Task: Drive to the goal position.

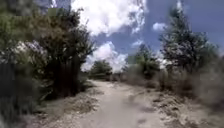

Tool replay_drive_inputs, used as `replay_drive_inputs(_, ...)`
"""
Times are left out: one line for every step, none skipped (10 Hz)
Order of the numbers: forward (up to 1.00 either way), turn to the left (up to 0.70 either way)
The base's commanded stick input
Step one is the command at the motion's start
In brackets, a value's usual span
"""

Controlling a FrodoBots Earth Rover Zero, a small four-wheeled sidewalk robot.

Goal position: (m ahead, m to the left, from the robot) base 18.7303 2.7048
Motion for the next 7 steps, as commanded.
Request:
replay_drive_inputs(0.45, 0.00)
replay_drive_inputs(0.45, 0.00)
replay_drive_inputs(0.45, 0.00)
replay_drive_inputs(0.45, 0.00)
replay_drive_inputs(0.45, 0.00)
replay_drive_inputs(0.45, 0.00)
replay_drive_inputs(0.45, 0.00)
